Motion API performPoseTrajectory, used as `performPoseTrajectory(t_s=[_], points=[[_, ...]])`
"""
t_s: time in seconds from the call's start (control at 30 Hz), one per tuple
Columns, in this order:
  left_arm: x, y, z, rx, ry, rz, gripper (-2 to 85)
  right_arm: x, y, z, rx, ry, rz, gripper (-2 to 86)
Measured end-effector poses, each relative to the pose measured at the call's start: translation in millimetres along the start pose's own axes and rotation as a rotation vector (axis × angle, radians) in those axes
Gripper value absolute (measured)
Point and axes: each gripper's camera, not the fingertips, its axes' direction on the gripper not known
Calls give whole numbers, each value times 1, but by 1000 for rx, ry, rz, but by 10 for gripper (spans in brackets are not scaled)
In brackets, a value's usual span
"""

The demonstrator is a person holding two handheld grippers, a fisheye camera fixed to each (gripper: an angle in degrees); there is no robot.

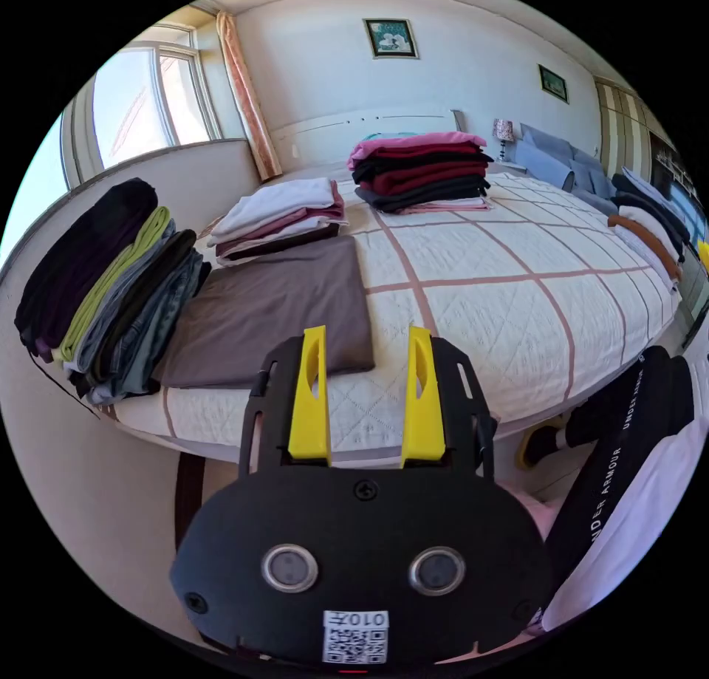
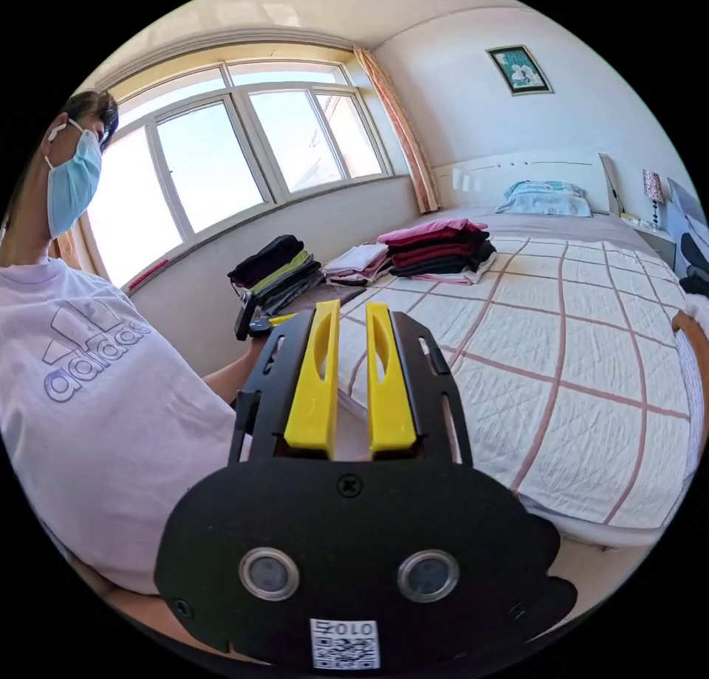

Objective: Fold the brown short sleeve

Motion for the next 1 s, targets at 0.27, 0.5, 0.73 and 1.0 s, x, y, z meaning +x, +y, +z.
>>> performPoseTrajectory(t_s=[0.27, 0.5, 0.73, 1.0], points=[[-64, 2, 0, -20, 47, -102, 92, 46, 41, -39, 20, -20, 88, 58], [-137, 19, -3, 59, 249, -424, 49, 79, 69, -61, 40, -48, 145, 52], [-189, -46, -49, 138, 494, -469, 22, 104, 81, -79, 51, -23, 144, 47], [41, -164, -110, 210, 963, 293, 36, 124, 73, -92, 81, 45, 131, 49]])
